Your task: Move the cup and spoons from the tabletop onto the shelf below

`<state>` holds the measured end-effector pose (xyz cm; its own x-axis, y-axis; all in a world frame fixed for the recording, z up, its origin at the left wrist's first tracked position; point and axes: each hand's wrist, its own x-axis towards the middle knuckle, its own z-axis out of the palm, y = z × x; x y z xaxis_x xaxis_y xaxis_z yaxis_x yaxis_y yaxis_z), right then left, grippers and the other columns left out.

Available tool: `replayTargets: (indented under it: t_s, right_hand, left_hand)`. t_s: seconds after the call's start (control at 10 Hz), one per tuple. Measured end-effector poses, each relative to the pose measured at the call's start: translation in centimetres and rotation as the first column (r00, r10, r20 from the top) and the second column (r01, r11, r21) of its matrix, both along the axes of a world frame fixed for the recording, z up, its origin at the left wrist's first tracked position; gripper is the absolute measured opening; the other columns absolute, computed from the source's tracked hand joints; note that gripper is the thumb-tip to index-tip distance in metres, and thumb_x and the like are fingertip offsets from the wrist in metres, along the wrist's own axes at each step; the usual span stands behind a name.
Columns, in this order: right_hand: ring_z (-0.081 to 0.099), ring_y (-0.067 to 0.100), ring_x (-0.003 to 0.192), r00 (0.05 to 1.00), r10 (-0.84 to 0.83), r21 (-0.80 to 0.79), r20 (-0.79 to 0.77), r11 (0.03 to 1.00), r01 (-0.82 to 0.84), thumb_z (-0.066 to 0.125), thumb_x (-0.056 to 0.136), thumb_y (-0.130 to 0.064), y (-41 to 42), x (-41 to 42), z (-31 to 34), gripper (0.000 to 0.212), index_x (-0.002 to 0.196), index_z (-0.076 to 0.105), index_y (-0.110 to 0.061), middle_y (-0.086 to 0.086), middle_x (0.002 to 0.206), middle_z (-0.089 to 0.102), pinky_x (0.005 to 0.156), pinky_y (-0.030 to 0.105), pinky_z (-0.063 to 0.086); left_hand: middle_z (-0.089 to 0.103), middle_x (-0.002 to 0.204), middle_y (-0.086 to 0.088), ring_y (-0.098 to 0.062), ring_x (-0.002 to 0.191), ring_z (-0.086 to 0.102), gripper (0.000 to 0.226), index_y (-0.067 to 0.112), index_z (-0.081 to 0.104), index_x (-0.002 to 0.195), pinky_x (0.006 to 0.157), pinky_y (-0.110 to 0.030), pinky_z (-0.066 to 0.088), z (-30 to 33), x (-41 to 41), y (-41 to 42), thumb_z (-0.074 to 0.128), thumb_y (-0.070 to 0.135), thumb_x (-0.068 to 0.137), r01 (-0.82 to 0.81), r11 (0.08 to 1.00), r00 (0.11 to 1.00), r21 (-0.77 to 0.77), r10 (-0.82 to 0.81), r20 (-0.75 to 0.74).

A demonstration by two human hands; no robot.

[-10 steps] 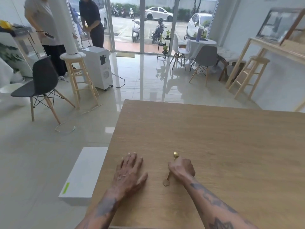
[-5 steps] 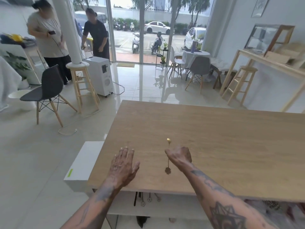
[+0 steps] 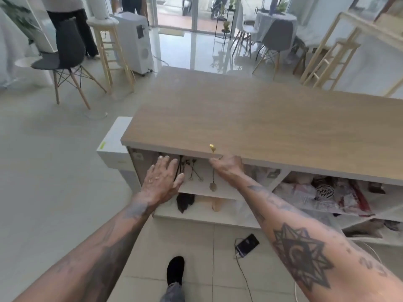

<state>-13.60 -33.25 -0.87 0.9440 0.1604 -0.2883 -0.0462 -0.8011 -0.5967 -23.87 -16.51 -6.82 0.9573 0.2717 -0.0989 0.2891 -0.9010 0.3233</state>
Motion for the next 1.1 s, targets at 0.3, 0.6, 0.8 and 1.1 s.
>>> replayTargets:
  t_s: [0.3,0.6,0.8,1.1]
  right_hand:
    - [0.053,0.019,0.057,0.986,-0.001,-0.075,-0.168,0.997,-0.011,0.06,0.088,-0.036,2.3,-0.6,-14.8,0.03,0.071,0.063,-0.012,0.002,0.067,0.058,0.053,0.027,0.047]
    - [0.061,0.022,0.068,0.977,-0.003,-0.139,-0.213,0.99,-0.027,0.059,0.082,-0.026,7.0,10.2,-29.9,0.021,0.077,0.065,-0.007,0.007,0.074,0.064,0.054,0.025,0.044]
    - [0.072,0.025,0.078,0.981,-0.014,-0.178,-0.194,0.984,-0.022,0.06,0.076,-0.021,11.7,17.1,-37.0,0.023,0.058,0.055,-0.009,0.006,0.066,0.065,0.069,0.03,0.058]
    - [0.059,0.014,0.053,0.989,-0.094,-0.162,-0.112,0.984,0.075,0.056,0.068,-0.023,12.8,20.2,-38.8,0.024,0.049,0.048,-0.011,-0.001,0.05,0.054,0.046,0.019,0.044]
  left_hand:
    - [0.035,0.15,-0.02,-0.035,0.139,0.034,0.057,0.01,0.034,0.145,0.113,-0.051,0.032,-10.5,-1.9,2.6,0.039,0.043,0.098,0.021,0.998,0.993,0.052,-0.015,-0.118]
    - [0.022,0.159,-0.021,-0.035,0.15,0.014,0.062,0.005,0.024,0.151,0.119,-0.052,0.023,-24.9,8.1,5.2,0.034,0.042,0.101,0.195,0.976,0.967,0.094,-0.175,-0.185]
    - [0.019,0.161,-0.022,-0.037,0.151,0.013,0.062,0.006,0.024,0.15,0.121,-0.052,0.021,-30.7,15.0,7.8,0.035,0.042,0.101,0.273,0.958,0.95,0.084,-0.255,-0.181]
    - [0.027,0.157,-0.023,-0.038,0.149,0.02,0.06,0.006,0.031,0.147,0.117,-0.053,0.029,-31.7,17.1,9.1,0.036,0.043,0.1,0.282,0.952,0.949,0.116,-0.258,-0.183]
